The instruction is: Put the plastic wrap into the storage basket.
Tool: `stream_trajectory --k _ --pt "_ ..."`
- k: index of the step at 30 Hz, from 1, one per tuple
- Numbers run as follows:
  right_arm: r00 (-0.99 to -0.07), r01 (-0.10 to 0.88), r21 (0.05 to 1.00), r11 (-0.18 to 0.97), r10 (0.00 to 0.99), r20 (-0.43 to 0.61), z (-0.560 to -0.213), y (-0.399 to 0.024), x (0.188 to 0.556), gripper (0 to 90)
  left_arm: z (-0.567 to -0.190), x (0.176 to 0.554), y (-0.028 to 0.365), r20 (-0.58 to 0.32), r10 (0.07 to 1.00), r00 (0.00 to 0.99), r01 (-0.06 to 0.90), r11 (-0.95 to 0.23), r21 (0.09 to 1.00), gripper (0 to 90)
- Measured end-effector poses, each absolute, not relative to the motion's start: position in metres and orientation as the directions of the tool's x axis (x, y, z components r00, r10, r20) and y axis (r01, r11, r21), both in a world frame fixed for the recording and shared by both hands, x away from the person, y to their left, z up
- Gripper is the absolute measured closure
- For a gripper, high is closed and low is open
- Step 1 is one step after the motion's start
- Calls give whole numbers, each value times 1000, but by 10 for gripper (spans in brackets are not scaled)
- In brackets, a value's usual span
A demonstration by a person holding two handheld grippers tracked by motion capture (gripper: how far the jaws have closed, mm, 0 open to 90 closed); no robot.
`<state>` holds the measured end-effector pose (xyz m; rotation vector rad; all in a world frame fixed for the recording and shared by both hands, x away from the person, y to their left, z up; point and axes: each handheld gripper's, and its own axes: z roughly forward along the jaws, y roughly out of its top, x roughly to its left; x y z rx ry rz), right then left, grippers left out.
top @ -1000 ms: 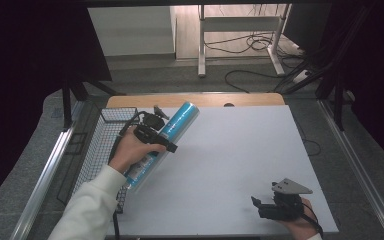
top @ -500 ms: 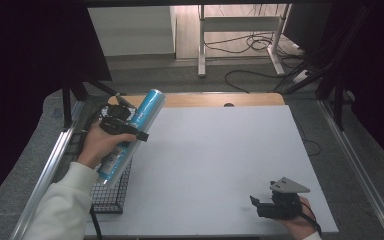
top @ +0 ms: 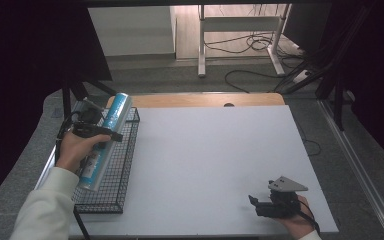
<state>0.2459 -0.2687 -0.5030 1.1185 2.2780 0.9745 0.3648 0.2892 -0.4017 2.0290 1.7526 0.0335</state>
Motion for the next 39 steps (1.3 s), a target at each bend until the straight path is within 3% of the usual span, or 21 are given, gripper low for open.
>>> stream_trajectory --k 17,31,33,39 --pt "-593 510 738 442 802 -71 -505 -268 247 135 -461 384 290 -156 986 57 967 -15 253 318" --pt "-589 512 733 447 804 -79 -506 -268 247 135 -493 391 277 -69 995 78 983 -65 171 316" --pt "-589 512 732 449 804 -80 -506 -268 247 135 -485 390 275 -63 997 49 969 -32 247 294" --pt "-592 507 734 452 802 -85 -505 -268 246 135 -451 383 267 -61 994 93 937 -67 342 185"
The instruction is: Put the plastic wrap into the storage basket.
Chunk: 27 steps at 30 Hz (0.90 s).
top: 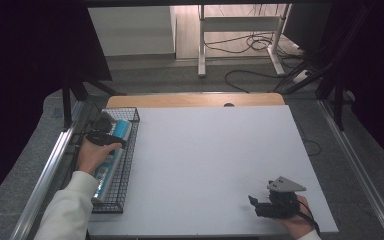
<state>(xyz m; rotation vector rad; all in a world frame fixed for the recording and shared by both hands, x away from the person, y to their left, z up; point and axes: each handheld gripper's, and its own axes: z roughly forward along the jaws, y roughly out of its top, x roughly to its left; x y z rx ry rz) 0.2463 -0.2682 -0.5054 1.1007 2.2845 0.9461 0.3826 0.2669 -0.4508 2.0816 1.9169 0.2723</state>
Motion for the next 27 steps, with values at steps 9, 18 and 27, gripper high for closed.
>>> stream_trajectory --k 9,18,27 --pt "-587 505 738 448 805 -86 -504 -269 245 135 -429 361 270 -129 973 191 891 -117 440 148" --pt "-584 507 736 450 807 -91 -504 -269 245 134 -419 329 260 -171 944 283 844 -160 512 153" --pt "-584 501 741 448 807 -93 -503 -269 244 134 -424 302 220 -200 898 392 799 -224 559 156"
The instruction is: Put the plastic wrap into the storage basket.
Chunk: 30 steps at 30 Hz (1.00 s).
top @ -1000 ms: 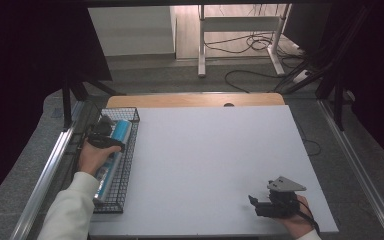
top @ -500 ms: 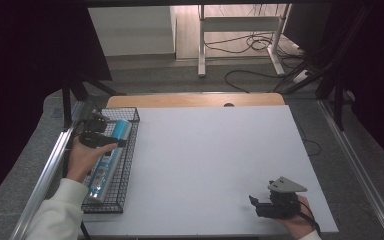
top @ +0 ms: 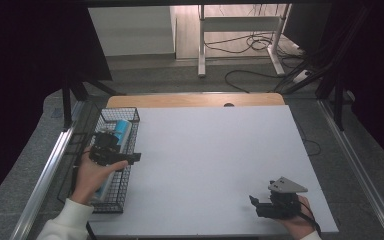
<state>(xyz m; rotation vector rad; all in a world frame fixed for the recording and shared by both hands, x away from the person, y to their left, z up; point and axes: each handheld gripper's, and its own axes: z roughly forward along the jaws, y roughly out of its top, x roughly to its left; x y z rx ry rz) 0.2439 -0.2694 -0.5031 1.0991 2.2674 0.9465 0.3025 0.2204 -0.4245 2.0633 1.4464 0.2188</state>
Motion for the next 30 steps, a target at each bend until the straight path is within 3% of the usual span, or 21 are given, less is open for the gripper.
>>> stream_trajectory --k 14,30 --pt "-584 457 781 426 806 -98 -495 -275 242 134 -466 249 161 -172 804 570 684 -348 641 164" --pt "-597 427 803 415 797 -94 -488 -277 243 152 -481 230 154 -168 801 575 669 -343 659 164"
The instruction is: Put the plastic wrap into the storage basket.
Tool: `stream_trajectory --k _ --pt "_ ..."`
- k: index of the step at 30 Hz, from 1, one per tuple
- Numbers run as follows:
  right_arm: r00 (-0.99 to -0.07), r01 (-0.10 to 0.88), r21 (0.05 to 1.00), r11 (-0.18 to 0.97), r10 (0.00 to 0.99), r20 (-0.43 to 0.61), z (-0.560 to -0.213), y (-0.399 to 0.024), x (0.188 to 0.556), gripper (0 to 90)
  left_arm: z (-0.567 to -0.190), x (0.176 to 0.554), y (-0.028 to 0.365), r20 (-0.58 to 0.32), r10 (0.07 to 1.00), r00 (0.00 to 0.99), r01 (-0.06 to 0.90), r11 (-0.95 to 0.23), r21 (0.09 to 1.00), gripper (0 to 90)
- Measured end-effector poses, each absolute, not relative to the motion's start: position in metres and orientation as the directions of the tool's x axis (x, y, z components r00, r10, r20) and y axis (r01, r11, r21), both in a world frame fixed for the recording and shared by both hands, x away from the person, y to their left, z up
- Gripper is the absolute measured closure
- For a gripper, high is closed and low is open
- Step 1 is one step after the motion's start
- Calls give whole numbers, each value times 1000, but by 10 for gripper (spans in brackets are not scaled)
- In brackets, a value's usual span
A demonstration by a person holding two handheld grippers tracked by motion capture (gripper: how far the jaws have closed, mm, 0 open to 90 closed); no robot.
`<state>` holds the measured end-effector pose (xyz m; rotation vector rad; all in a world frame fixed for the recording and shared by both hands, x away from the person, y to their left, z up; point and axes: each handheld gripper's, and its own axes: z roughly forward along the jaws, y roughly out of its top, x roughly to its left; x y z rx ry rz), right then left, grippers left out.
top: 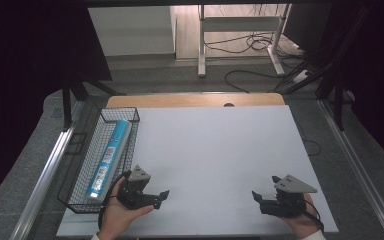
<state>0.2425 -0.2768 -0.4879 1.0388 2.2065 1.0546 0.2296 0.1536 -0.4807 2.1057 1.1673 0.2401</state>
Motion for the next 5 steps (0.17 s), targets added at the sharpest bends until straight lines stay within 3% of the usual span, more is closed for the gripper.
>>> stream_trajectory --k 5 --pt "-607 424 804 417 790 -90 -488 -276 242 154 -484 230 156 -167 804 571 674 -343 654 166"
